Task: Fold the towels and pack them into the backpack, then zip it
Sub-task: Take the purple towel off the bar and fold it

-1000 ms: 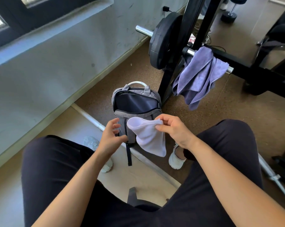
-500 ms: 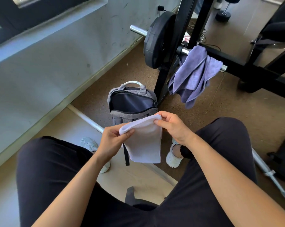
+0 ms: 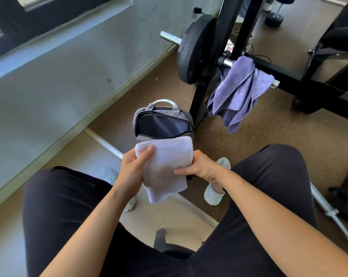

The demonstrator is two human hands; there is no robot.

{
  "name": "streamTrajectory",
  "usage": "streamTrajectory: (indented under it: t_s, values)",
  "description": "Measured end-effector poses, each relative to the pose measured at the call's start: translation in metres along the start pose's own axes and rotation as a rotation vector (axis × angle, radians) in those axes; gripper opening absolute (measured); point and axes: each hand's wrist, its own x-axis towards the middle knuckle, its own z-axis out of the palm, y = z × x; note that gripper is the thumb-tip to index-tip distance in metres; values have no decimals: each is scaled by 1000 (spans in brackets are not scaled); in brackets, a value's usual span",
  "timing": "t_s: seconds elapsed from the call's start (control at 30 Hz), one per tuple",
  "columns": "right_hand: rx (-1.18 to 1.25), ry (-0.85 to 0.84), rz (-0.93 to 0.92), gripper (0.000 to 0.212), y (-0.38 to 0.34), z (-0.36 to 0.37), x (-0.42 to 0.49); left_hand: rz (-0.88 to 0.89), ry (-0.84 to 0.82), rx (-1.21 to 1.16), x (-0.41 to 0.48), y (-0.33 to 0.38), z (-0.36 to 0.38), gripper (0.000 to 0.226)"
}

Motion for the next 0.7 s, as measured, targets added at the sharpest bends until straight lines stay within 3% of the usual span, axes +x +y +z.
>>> streamTrajectory:
  t_s: [0.17,0.37,0.43,0.57,0.7]
  values:
    - [99,-1,32,32,-7,7,1,-116,82,-161,5,4,-4,48]
    - [355,65,37,38,-15,4,-2,-300,-251,-115,4,-7,-8,88]
    - [434,100,49,39,-17,1,-2,-293,-314,-65,4,-11,-6,80]
    - [513,193,91,38,-18,-1,-1,-257,-280,135,5,-15,-4,44]
    - [522,212,162,42,-17,-4,1,-238,-258,158,4,-16,-1,40]
